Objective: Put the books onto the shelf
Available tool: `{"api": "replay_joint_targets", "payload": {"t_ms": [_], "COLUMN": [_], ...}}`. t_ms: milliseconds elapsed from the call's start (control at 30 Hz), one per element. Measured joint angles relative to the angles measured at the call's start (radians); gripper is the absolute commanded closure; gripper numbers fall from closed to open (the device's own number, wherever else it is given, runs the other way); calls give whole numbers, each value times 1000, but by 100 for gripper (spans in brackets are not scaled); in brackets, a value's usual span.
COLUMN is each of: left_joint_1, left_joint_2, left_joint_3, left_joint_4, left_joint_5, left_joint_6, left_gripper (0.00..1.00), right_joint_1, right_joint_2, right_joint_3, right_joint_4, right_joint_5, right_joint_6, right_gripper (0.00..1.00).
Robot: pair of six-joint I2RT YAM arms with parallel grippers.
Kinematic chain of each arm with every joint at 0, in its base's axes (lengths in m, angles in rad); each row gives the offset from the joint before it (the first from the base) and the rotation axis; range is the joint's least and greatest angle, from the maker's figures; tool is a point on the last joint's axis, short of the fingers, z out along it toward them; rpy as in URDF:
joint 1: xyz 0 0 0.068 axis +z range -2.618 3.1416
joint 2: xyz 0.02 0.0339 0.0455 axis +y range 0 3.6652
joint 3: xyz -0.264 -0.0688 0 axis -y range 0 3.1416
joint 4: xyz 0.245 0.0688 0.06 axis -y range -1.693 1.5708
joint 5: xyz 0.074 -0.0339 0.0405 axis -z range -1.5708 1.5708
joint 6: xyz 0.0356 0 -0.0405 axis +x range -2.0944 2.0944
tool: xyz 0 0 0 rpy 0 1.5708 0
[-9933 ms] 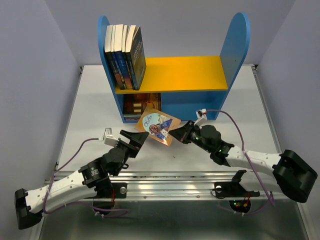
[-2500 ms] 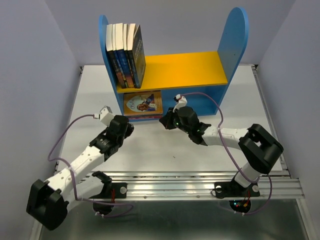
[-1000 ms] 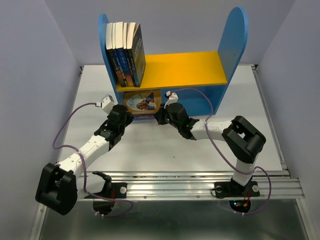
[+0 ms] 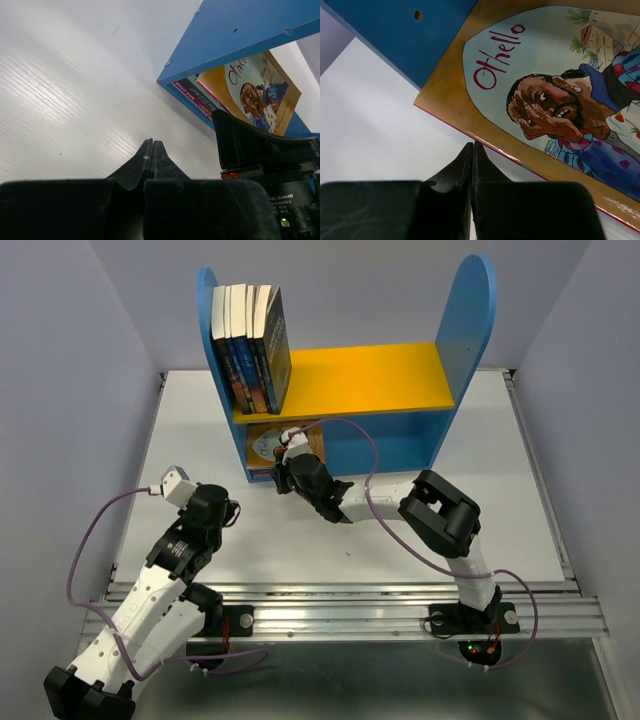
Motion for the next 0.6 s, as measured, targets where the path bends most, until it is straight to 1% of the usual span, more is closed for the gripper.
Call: {"api": "replay_joint_targets", "payload": {"t_ms": [300, 600], "left_joint_1": [0, 0], "left_joint_2": [-24, -23], "left_joint_3": [0, 0], "left_joint_4": [-18, -18], "left_joint_5": [-16, -17], "left_joint_6": [-14, -15], "left_gripper": [100, 100], "right_joint_1": [0, 1], "right_joint_2": [31, 46], "right_joint_3": [44, 78], "right_joint_4": [-14, -15], "right_joint_5": [47, 48], "right_joint_6": [-20, -18], "right_gripper": [99, 99]}}
